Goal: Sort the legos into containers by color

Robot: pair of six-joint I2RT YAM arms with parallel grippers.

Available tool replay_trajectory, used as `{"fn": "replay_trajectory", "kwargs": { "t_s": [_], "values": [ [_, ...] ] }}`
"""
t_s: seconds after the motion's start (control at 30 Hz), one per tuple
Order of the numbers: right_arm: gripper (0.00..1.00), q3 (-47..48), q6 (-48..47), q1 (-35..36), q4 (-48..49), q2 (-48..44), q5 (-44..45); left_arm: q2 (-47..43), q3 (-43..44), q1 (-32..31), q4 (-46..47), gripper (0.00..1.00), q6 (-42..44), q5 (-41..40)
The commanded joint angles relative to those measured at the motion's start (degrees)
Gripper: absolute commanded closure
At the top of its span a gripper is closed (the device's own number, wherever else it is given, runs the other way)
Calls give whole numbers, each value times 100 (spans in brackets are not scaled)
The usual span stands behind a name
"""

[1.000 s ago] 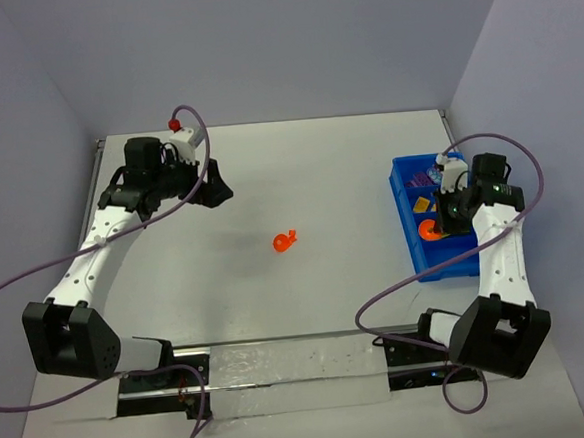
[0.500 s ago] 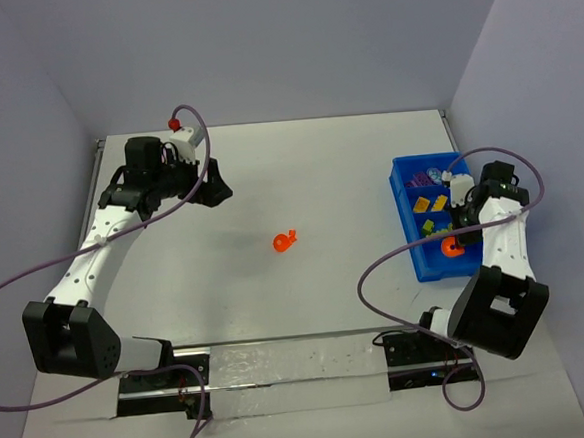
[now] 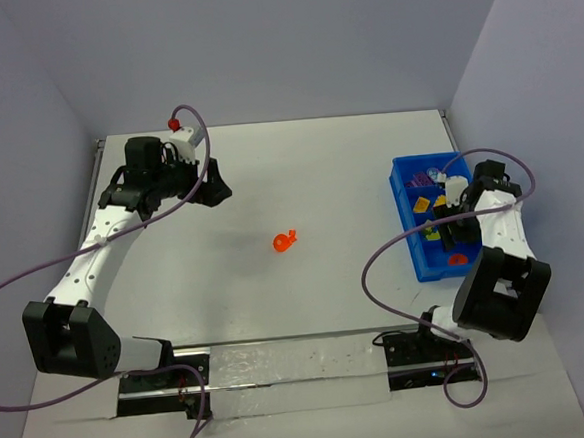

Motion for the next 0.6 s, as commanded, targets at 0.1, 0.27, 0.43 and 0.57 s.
{"fn": "replay_trajectory", "kwargs": {
  "t_s": [0.1, 0.27, 0.43, 0.57],
  "values": [
    [16, 1436, 330, 691, -846, -289, -877, 3, 262, -12, -31, 1, 121, 157],
    [1, 2421, 1101, 2336, -799, -231, -1530, -24, 288, 164, -17, 1, 209, 822],
    [5, 2668, 1891, 4134, 34, 672, -2036, -6, 253, 355, 94, 1, -4, 1189],
    [21, 2827, 1629, 4902, 569, 1433, -2415, -29, 265, 430, 41, 1, -3, 1242]
  ]
}}
